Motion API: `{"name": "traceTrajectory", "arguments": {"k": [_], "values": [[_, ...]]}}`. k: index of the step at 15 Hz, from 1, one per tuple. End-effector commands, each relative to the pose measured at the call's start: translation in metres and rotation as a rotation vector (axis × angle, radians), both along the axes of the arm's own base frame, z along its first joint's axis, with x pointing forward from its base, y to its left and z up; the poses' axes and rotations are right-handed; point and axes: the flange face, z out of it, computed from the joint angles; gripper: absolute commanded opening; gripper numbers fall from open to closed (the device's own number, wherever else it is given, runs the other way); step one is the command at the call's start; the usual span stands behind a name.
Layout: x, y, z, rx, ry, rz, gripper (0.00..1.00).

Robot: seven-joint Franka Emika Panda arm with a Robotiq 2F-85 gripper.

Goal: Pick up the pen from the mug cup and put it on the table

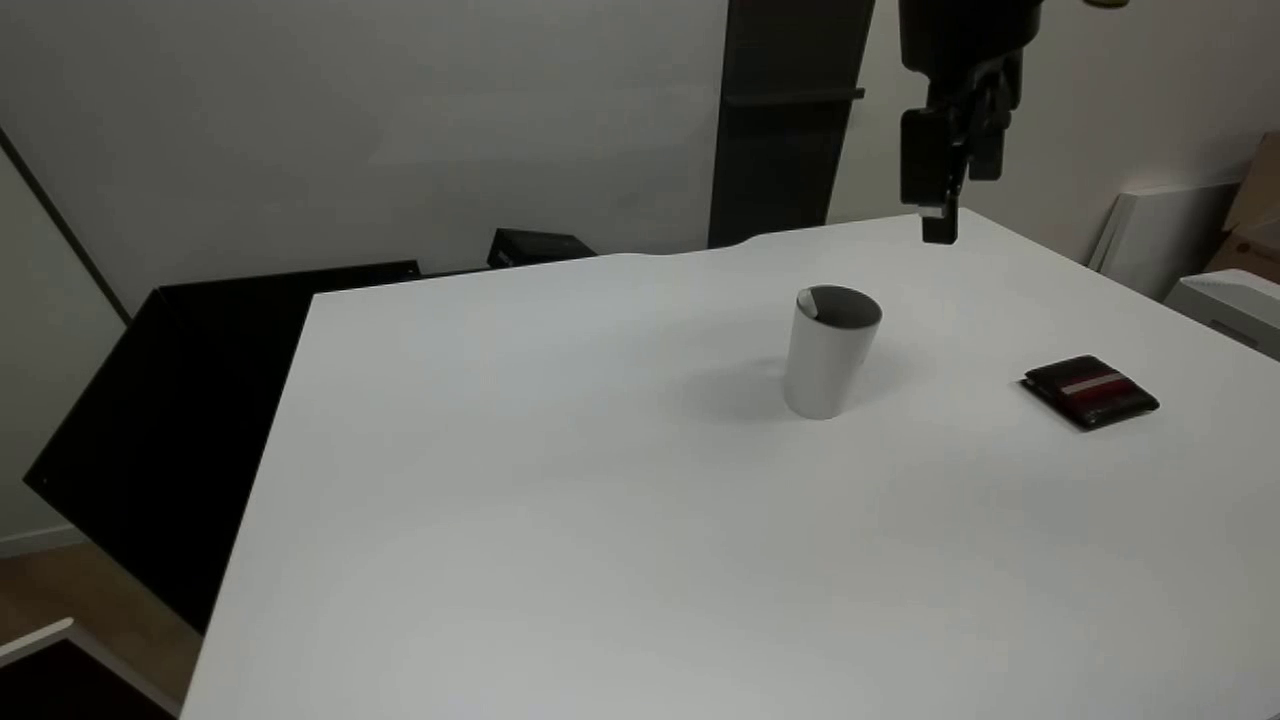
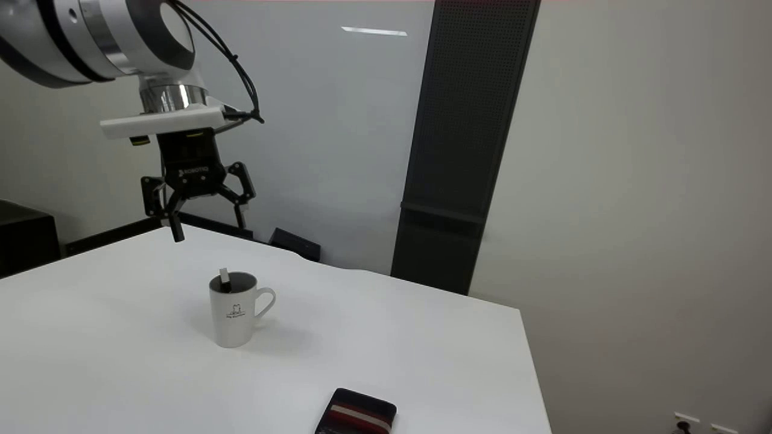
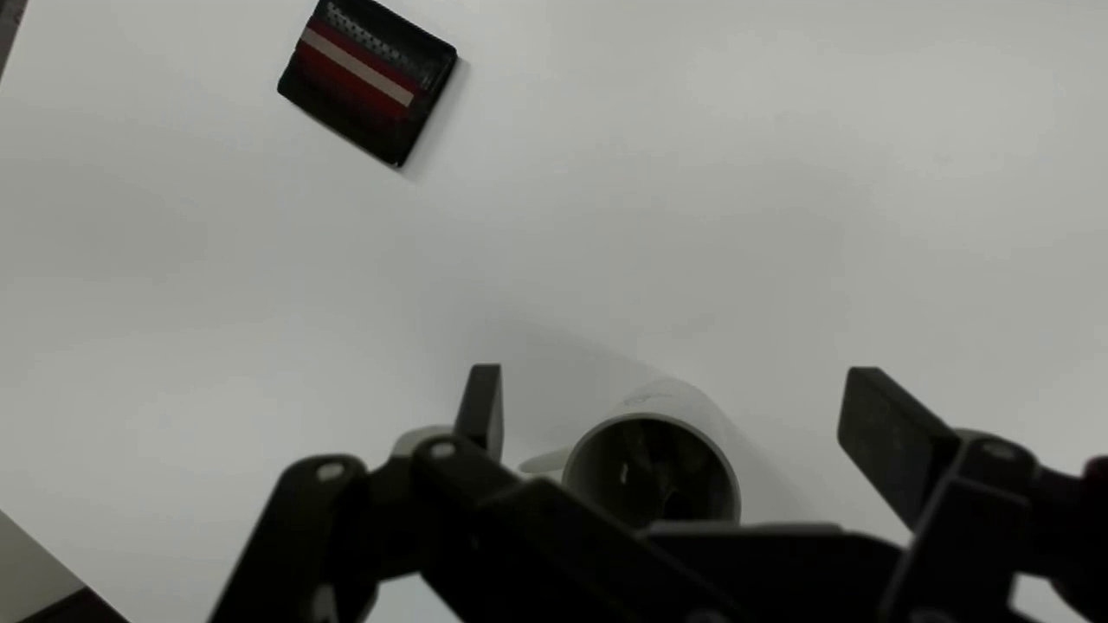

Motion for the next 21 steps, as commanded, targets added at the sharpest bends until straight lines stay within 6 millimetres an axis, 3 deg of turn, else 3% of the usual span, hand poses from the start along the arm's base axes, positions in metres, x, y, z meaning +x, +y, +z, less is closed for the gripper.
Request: {"name": "traceTrajectory", "arguments": {"k": [1, 5, 11, 21], "values": [[0.001, 0.0, 0.0, 0.0, 0.001, 0.0, 1.0], [0.005, 0.0, -0.002, -0.033, -0.014, -0.022, 1.0], [0.039, -0.003, -0.038, -0.075, 0.032, -0.005, 1.0], [0.081, 0.033, -0.073, -0.081, 0.057, 0.026, 1.0]]}}
